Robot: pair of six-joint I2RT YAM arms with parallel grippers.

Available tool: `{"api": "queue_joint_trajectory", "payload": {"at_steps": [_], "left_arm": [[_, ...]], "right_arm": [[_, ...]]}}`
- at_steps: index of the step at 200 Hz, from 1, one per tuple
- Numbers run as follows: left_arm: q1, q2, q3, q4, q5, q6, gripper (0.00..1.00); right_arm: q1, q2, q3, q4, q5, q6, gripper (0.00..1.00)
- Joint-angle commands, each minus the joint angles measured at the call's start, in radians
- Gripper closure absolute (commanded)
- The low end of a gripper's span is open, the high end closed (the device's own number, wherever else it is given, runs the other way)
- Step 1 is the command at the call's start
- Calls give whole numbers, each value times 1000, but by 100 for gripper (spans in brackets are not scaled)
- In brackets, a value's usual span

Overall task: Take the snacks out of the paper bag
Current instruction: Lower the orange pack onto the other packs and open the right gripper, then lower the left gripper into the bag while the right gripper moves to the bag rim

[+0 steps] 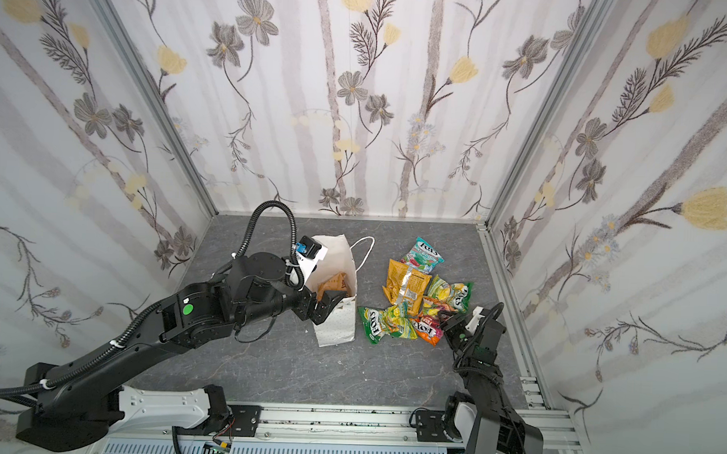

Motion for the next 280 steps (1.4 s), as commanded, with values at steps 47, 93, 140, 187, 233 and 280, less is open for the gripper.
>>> {"api": "queue_joint_trajectory", "payload": {"at_steps": [47, 93, 140, 187, 233, 280], "left_arm": [[1, 23, 55, -67, -70, 14, 0], [3, 36, 79, -92, -101, 27, 0], [5, 64, 96, -101, -124, 32, 0], [29, 88, 156, -139, -175, 29, 0], [97, 171, 245, -153, -131, 48, 3], [184, 321, 393, -236, -13, 66, 8]], "right_arm": [[-1, -139, 89, -240, 190, -25, 17], [1, -314, 156, -337, 207, -15, 5], [36, -428, 266, -389, 133, -59, 1], [245, -426, 446, -414, 137, -91, 1], [523, -306, 640, -437, 130, -150, 1], [774, -220, 745, -462, 172, -195, 4]]}}
